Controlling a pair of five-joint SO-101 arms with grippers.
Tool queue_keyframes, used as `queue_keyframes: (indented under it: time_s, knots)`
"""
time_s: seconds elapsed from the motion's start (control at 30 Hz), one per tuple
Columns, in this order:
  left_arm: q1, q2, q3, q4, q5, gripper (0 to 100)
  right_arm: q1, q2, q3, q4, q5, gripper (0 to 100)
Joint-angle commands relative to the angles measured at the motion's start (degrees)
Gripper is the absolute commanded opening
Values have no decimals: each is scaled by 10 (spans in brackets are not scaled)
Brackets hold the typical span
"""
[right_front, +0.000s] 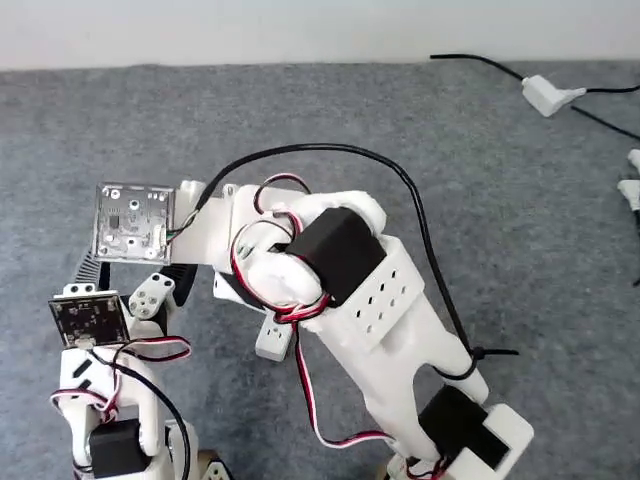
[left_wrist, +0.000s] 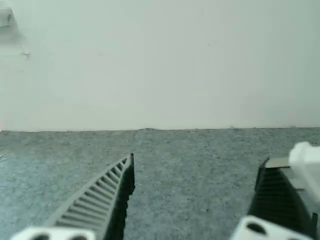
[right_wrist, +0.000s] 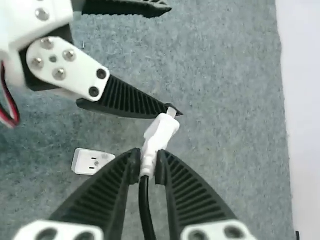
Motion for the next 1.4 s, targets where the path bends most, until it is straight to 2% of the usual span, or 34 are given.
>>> queue_keyframes:
  time_s: [0.0, 0.13, 0.33, 0.5, 0.8, 0.87, 1.03, 1.2, 1.37]
  knots:
    - [6, -9, -6, -11, -1, 374, -13, -16, 3, 24, -3, 8]
    - [0, -9, -6, -11, -2, 374, -2, -12, 6, 24, -3, 8]
    - [-88, -10, -10, -41, -9, 374, 15, -11, 56, 24, 15, 8]
    - [-111, -10, -10, -42, -11, 374, 29, -11, 95, 24, 33, 8]
    - [-106, -10, -10, -40, -9, 374, 40, -13, 92, 22, 33, 8]
    - [-82, -10, -10, -32, -9, 374, 40, -13, 92, 18, 33, 8]
    - [-6, -10, -80, 53, -9, 374, 40, -11, 93, -1, 32, 8]
    - [0, -10, -179, 128, 2, 374, 41, -12, 92, 0, 32, 8]
    - [0, -10, -225, 164, 4, 374, 41, -12, 92, 3, 32, 8]
